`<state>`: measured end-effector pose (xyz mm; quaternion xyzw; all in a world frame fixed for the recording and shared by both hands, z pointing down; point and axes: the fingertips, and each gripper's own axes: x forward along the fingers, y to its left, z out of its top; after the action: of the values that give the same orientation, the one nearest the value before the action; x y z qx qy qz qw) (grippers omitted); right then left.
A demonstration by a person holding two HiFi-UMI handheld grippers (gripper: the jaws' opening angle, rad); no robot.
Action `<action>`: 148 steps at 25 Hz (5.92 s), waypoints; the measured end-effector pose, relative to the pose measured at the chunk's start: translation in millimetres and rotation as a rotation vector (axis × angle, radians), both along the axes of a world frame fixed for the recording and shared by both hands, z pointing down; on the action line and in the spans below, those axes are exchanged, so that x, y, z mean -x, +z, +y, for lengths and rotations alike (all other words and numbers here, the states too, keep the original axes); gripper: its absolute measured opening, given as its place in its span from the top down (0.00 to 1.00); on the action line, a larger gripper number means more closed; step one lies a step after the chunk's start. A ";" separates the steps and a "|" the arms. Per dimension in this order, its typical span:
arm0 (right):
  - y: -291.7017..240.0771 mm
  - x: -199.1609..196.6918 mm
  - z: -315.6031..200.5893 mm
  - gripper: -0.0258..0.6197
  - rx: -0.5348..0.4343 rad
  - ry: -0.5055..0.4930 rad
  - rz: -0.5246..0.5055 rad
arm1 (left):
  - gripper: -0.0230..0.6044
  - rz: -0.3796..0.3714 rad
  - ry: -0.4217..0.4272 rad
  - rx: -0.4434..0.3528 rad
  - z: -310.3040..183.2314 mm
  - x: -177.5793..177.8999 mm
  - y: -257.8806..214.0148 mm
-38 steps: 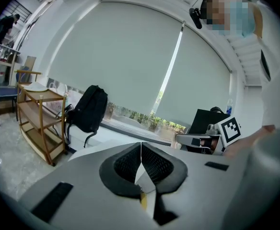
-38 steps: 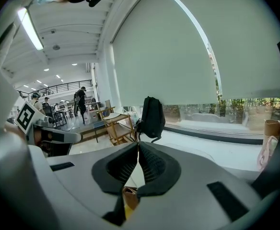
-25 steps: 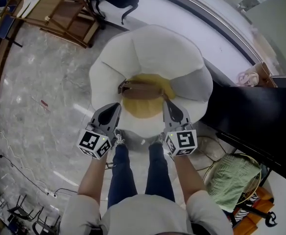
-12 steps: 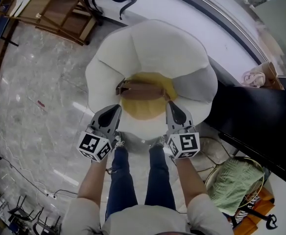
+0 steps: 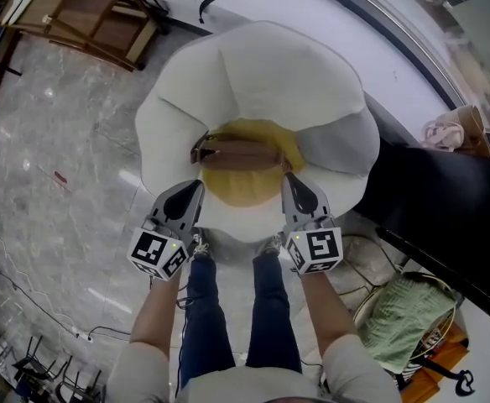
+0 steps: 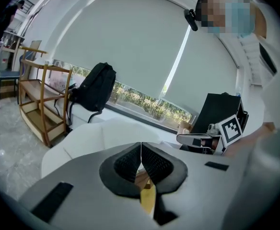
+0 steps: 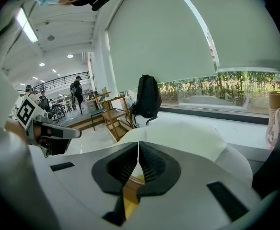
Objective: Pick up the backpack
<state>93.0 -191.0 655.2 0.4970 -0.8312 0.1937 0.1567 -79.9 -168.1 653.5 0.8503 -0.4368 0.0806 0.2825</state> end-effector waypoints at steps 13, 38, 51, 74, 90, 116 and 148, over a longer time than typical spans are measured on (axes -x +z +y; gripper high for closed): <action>54.6 -0.3 -6.2 0.91 0.012 -0.037 0.029 | 0.91 -0.019 0.016 0.007 -6.5 -0.5 53.8; 163.0 -16.1 -11.7 0.91 0.147 -0.032 0.146 | 0.91 -0.108 -0.046 0.081 -14.2 13.9 149.4; 198.0 -15.9 -14.7 0.79 0.190 -0.099 0.201 | 0.89 -0.056 -0.114 0.194 -5.5 24.4 192.7; 259.0 -13.7 -27.8 0.49 0.264 -0.134 0.134 | 0.47 -0.088 -0.180 0.321 -35.8 17.6 288.9; 270.1 -8.3 -37.4 0.68 0.246 -0.113 0.151 | 0.63 -0.113 -0.128 0.302 -47.8 11.2 300.0; 62.3 -15.5 -9.6 0.71 0.128 -0.061 0.140 | 0.71 -0.161 -0.001 0.154 -33.1 -2.2 93.1; -251.2 -22.2 46.0 0.71 -0.077 -0.004 0.107 | 0.72 -0.174 -0.044 -0.033 21.7 -7.5 -220.7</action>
<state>115.2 -145.0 404.0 0.5108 -0.8293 0.1345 0.1822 -72.4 -146.4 432.8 0.8349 -0.4793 0.1407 0.2313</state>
